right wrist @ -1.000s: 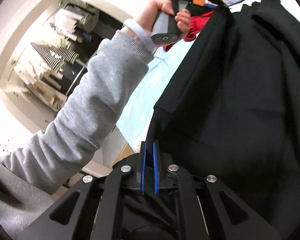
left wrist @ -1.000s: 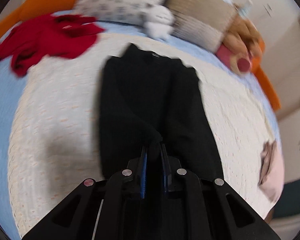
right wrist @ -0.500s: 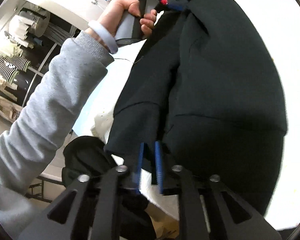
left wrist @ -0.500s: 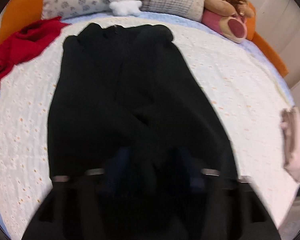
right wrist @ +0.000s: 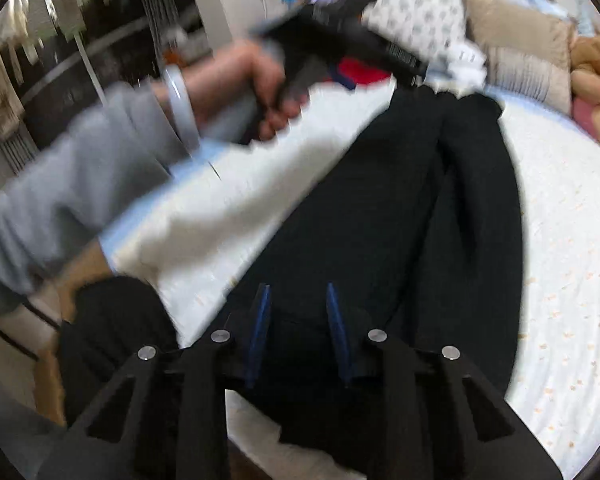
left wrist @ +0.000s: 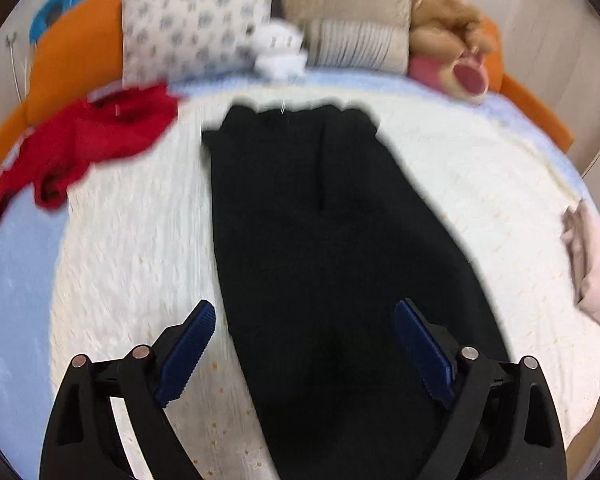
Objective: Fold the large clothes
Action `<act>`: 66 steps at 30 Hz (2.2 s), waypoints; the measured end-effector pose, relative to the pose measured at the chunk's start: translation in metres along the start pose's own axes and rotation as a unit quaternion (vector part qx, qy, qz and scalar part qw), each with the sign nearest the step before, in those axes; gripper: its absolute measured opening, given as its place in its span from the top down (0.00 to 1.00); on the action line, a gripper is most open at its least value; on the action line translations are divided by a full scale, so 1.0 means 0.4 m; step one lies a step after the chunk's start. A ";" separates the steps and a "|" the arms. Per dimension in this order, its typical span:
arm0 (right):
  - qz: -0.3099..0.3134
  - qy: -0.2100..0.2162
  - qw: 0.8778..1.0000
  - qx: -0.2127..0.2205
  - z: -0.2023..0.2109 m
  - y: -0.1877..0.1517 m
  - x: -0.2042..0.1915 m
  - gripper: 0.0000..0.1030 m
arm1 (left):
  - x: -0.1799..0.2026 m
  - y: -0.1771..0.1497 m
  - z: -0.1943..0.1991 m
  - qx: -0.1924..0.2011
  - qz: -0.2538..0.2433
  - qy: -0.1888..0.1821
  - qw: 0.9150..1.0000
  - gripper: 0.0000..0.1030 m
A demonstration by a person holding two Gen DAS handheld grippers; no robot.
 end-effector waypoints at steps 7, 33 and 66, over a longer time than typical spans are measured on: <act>0.001 0.015 0.999 -0.044 -0.056 -0.054 0.019 0.73 | -0.021 -0.100 -0.170 -0.055 0.023 -0.019 0.998 0.14; -0.086 0.012 0.996 -0.029 0.047 -0.113 0.129 0.77 | 0.269 -0.524 0.003 -0.062 -0.098 -0.046 0.992 0.07; -0.190 0.040 0.981 0.011 0.212 -0.068 0.285 0.27 | 0.182 -0.617 0.156 -0.042 0.017 -0.115 0.992 0.06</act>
Point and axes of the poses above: each gripper's, at about its wrist camera, not at the fingertips, and z roughly against the way its jaws point, x to its right, y to its top, the point moved 10 cm from there along -z, roughly the way its jaws point, and after that the axes turned 7 degrees about -x, right-handed, at the moved point
